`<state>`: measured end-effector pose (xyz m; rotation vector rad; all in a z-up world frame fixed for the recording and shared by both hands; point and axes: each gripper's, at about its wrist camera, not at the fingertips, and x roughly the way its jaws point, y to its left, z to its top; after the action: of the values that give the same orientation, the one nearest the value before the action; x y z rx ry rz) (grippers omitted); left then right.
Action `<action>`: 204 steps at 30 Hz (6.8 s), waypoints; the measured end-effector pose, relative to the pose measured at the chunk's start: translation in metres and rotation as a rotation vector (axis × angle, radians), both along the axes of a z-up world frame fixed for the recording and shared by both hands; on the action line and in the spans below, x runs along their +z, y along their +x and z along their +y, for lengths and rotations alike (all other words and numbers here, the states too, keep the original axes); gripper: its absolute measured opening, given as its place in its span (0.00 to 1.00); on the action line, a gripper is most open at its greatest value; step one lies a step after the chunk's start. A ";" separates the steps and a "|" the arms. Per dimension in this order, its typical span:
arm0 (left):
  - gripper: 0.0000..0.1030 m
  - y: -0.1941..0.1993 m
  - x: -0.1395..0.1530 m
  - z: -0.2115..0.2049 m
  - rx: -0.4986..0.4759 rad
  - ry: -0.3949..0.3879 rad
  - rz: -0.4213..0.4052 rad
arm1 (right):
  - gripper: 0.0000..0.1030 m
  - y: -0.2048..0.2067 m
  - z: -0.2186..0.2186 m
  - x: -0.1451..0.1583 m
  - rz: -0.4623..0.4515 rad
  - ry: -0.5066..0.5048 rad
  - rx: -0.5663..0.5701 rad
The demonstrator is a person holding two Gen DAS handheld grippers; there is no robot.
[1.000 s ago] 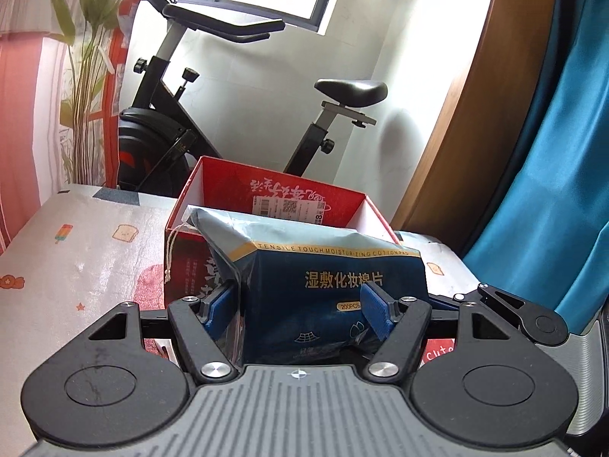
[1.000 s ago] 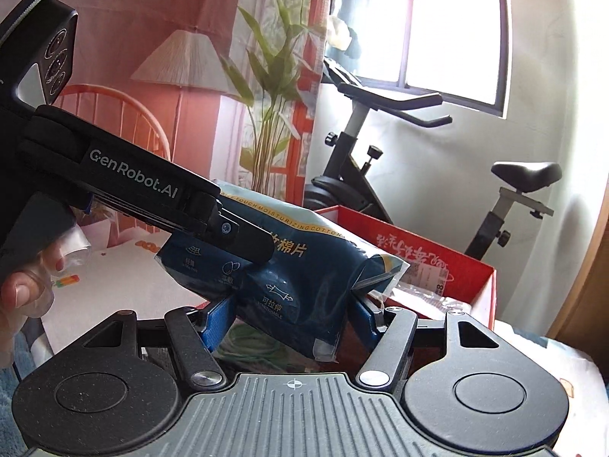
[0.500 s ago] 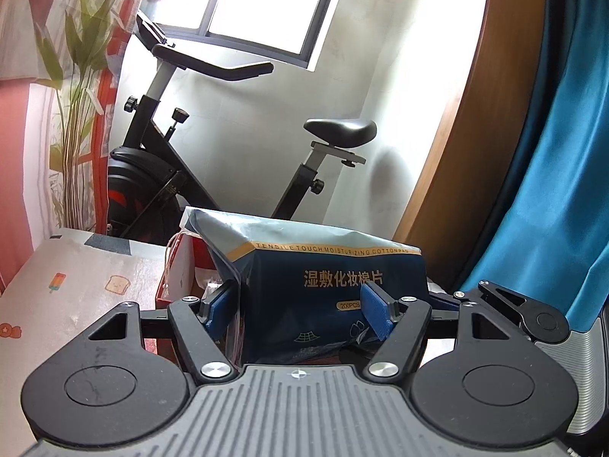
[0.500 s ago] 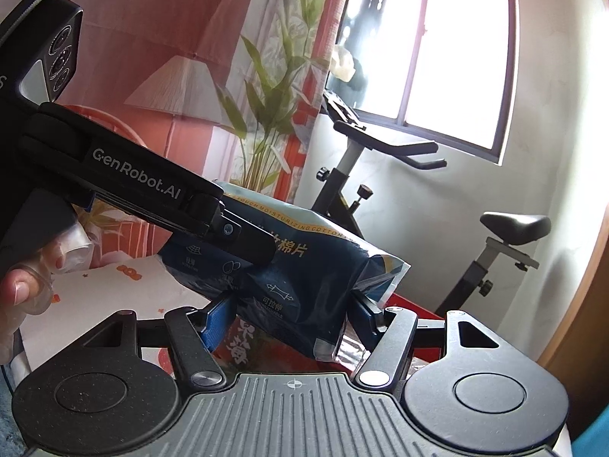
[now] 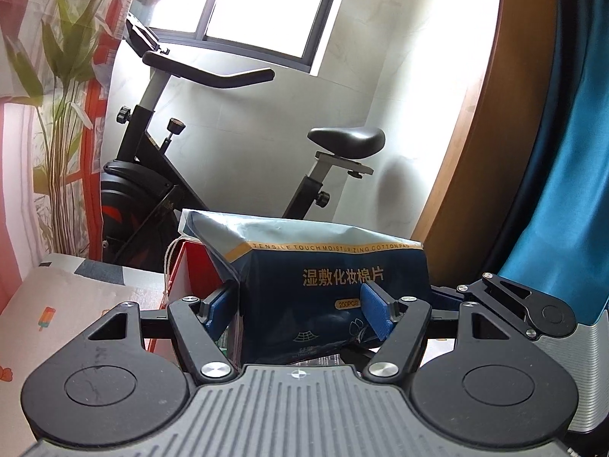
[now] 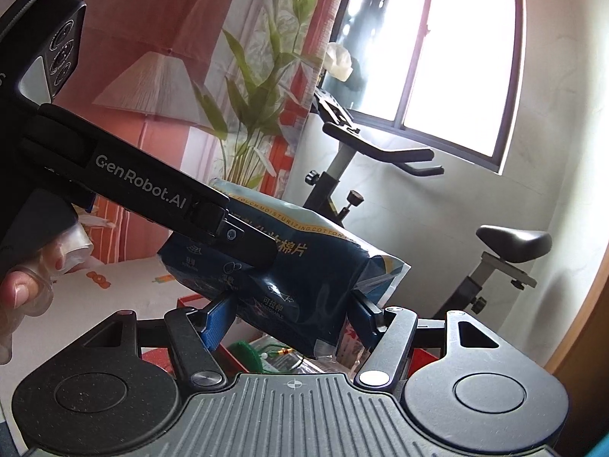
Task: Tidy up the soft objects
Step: 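Carry the blue packet with the left gripper over the red box, then lower the blue packet into the red box and open the left gripper, then move the left gripper back down to the grey knit cloth, then close the left gripper on a fold of the grey knit cloth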
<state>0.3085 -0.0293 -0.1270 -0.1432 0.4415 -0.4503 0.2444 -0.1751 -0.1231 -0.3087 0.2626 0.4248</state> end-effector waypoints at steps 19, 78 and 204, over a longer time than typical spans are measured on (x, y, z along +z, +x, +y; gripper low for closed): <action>0.70 0.069 -0.002 0.003 -0.011 -0.002 0.027 | 0.59 0.084 0.002 -0.007 0.021 -0.040 0.025; 1.00 0.042 0.001 0.018 0.042 0.181 0.028 | 1.00 0.048 -0.041 -0.017 0.261 0.217 -0.168; 0.40 -0.070 -0.164 0.088 0.196 0.048 0.383 | 0.36 -0.111 -0.052 -0.201 0.484 0.281 -0.261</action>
<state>0.2383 0.0583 -0.2911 -0.2256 0.8056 -0.2173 0.1337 -0.2272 -0.3240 0.1107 0.7006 0.2680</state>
